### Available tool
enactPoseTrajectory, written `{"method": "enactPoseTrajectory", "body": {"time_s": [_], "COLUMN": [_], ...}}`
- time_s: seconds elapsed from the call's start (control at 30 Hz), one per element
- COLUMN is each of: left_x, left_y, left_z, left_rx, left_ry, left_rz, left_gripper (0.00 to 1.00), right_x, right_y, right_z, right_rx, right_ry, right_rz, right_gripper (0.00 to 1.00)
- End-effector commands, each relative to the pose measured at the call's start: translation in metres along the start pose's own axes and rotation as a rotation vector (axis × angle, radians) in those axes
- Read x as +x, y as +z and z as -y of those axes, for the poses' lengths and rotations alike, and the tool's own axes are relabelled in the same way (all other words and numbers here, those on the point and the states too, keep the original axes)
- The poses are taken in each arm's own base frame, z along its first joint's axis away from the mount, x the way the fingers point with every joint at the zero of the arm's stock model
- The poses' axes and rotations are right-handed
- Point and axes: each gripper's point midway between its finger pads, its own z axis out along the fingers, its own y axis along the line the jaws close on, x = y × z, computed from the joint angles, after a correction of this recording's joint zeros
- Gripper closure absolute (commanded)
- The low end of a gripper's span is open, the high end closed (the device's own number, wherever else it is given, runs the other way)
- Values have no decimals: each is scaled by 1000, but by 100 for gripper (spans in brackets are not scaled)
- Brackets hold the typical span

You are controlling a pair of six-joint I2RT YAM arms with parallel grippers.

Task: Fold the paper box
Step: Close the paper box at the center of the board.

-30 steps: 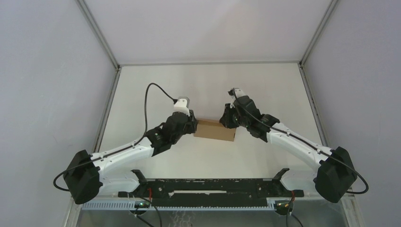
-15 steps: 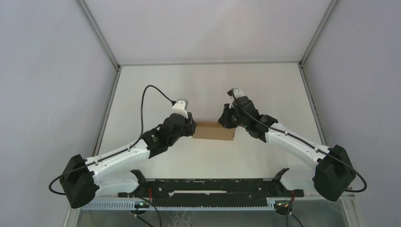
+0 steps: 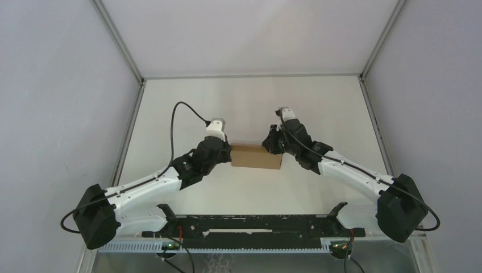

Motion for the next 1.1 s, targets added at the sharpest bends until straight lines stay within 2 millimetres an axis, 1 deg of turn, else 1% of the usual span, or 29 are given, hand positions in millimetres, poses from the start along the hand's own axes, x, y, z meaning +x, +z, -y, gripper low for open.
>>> {"method": "enactPoseTrajectory", "body": {"time_s": [0.0, 0.07, 0.2, 0.33, 0.6, 0.9, 1.0, 1.07], "left_x": [48, 48, 51, 53, 57, 59, 60, 60], "left_y": [-6, -6, -4, -2, 4, 8, 8, 8], "left_z": [-8, -8, -8, -8, -4, -1, 0, 1], "left_rx": [10, 8, 6, 8, 14, 24, 28, 30], "left_ry": [57, 60, 62, 57, 57, 53, 53, 53], "left_rz": [-173, -174, -179, -182, -187, -192, -195, -195], "left_gripper": [94, 94, 95, 95, 96, 96, 96, 96], "right_x": [50, 44, 23, 7, -14, -37, -42, -42], "right_y": [-3, -7, -17, -17, -12, -21, -22, -25], "right_z": [23, 20, 14, 6, -11, -22, -26, -33], "right_rx": [90, 77, 58, 42, 3, -34, -49, -85], "right_ry": [-7, -6, -5, -13, -10, -3, -1, -3], "right_rz": [-151, -128, -75, -59, -18, 61, 81, 77], "right_gripper": [77, 75, 70, 67, 60, 59, 58, 58]}}
